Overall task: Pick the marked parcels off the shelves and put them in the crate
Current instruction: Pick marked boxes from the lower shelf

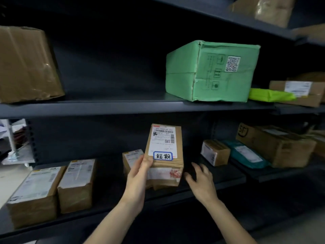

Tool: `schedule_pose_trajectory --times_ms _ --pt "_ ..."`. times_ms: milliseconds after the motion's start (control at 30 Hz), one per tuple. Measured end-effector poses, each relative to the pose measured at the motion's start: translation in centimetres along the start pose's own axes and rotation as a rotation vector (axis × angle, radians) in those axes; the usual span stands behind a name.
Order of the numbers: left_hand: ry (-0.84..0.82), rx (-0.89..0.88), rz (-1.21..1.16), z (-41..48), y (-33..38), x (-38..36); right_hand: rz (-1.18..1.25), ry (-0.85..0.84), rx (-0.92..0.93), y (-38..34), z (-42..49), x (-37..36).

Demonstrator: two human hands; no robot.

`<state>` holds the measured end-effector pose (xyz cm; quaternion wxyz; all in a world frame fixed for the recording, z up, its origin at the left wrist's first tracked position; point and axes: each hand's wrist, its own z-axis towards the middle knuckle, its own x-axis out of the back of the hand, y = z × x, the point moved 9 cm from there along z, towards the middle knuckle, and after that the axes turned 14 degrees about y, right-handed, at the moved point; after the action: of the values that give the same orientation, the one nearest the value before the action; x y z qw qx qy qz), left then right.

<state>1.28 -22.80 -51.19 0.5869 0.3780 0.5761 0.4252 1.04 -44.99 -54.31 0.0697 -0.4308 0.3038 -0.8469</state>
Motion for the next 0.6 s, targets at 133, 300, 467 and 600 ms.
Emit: schedule_pose_trajectory --times_ms 133,300,467,600 --pt "-0.042 0.036 0.020 -1.6 -2.6 -4.1 -0.039 0.050 -0.018 3.5 0.1 3.6" --pt "-0.004 0.080 0.039 -2.0 -5.7 -7.3 -0.004 0.036 -0.074 7.9 1.3 4.7" --pt "0.071 0.144 0.031 -1.6 -9.6 -10.9 0.035 0.031 -0.134 13.6 4.7 4.9" --pt "0.173 0.150 0.031 -0.4 -11.9 -13.3 -0.018 0.066 -0.063 15.9 10.0 4.7"
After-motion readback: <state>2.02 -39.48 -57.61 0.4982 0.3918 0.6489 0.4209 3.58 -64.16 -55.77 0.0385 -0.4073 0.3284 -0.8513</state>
